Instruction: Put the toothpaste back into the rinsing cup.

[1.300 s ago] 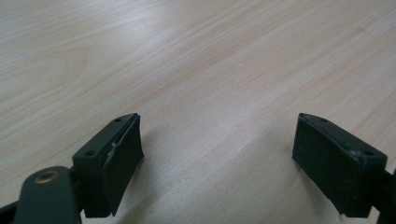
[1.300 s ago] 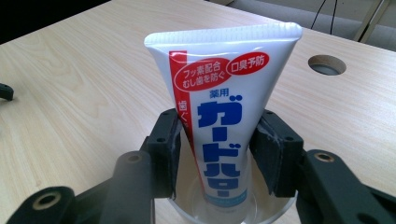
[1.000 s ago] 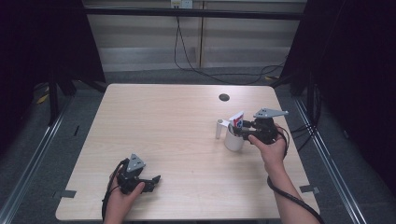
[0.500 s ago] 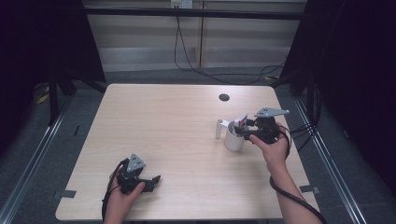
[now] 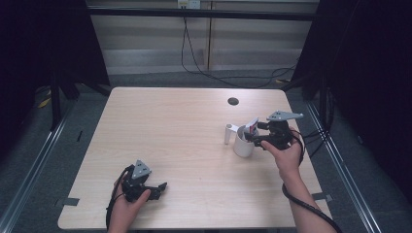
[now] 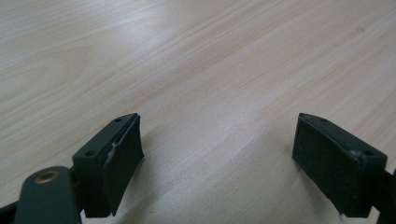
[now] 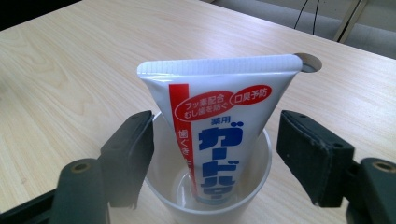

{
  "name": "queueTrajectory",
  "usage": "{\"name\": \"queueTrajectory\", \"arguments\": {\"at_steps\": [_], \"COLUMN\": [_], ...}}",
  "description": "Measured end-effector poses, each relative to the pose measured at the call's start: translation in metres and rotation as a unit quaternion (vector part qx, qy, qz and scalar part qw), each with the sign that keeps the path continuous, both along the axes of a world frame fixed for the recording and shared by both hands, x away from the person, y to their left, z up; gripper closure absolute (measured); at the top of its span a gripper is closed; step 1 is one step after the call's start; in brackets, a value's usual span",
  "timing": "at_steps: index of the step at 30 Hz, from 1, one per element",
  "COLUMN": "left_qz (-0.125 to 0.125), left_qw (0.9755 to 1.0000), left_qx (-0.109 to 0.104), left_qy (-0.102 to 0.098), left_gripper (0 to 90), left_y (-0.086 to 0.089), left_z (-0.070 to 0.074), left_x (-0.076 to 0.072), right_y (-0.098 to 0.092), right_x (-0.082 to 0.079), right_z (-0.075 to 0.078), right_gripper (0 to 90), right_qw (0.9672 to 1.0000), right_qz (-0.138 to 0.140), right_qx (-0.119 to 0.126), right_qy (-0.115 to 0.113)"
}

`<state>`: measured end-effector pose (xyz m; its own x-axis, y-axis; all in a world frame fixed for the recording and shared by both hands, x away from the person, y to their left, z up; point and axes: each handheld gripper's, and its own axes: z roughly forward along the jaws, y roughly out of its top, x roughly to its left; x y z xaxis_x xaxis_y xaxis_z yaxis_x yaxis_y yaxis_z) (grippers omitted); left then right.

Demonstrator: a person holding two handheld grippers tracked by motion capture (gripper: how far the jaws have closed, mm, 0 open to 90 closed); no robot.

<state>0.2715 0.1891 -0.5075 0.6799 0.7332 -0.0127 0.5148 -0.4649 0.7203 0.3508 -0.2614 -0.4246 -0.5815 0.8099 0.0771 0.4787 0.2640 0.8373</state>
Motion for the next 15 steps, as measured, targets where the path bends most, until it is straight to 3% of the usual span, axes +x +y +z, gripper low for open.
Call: {"name": "queueTrajectory", "arguments": {"at_steps": [15], "left_qz": [-0.001], "left_qw": [1.0000], "left_qx": [-0.002], "left_qy": [-0.001], "left_gripper": [15.8], "left_y": [0.0005], "left_z": [-0.0001], "left_x": [-0.0005], "right_y": [-0.0018], "right_x": [-0.0060], "right_z": [0.0039], "right_gripper": [19.7], "right_qw": [0.9999], "right_qz": [0.005], "right_qx": [-0.009], "right_qy": [0.011]}}
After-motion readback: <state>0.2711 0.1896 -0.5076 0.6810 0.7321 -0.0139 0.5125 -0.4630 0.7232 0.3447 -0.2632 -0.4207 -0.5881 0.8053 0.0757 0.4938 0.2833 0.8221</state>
